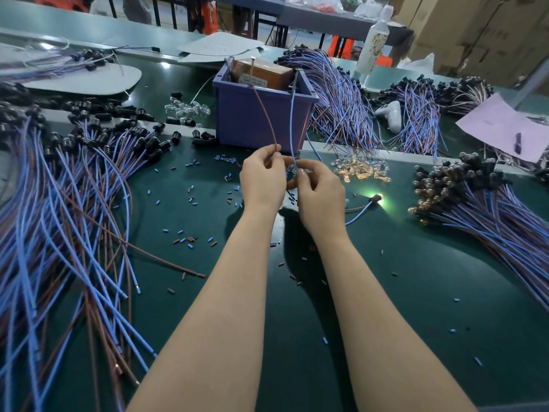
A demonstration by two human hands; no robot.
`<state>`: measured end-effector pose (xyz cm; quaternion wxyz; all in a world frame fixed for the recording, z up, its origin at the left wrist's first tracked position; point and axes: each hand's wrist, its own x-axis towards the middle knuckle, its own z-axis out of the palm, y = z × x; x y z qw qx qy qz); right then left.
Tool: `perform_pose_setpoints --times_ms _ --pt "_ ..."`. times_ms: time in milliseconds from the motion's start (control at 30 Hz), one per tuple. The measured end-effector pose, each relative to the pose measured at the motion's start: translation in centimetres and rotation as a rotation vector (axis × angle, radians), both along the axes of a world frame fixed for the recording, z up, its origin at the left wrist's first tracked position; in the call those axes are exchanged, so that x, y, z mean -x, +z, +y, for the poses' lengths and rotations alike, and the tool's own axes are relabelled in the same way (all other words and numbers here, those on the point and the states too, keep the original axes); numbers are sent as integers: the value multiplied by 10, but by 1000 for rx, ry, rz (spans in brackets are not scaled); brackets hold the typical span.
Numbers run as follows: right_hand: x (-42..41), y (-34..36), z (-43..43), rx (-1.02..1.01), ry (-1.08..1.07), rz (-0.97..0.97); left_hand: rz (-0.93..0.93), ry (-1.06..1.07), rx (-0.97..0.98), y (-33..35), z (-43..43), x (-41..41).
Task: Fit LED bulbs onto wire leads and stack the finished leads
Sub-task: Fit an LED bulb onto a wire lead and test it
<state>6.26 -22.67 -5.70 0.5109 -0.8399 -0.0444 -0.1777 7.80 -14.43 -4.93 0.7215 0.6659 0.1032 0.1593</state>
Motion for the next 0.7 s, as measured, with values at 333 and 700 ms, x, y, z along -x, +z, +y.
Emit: perform_pose_setpoints --times_ms 333,700 --pt "13 38 -21 293 -4 -123 -331 -162 -123 48 -30 19" --pt "45 82 -127 -690 -369 -378 213 -607 -13 61 -133 45"
